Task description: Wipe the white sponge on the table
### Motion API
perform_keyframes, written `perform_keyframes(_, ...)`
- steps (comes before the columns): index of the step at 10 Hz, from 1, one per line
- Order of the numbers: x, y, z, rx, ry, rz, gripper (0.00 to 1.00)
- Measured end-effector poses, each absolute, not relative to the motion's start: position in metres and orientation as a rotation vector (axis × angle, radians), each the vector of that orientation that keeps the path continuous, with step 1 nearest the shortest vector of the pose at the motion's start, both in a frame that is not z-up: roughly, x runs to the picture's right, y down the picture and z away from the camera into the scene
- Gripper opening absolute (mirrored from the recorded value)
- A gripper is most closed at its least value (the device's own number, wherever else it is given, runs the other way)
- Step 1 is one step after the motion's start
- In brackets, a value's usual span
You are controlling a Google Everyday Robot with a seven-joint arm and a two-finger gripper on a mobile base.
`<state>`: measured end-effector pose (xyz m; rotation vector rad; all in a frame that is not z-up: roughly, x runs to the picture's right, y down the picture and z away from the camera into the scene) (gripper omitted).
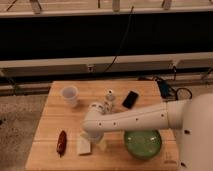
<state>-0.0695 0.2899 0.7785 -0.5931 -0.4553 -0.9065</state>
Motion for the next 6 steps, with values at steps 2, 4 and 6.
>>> perform_keyframes(2,-0.0724,0.2919,0.7786,-0.599,-0.475,-0.910,0.48)
perform_keyframes(4,-0.0752,0.2914,0.7767,-0.599,-0.484,-0.908,0.24)
perform_keyframes(6,-0.0759,0.2898,0.7746,-0.597,-0.486,-0.910,0.07)
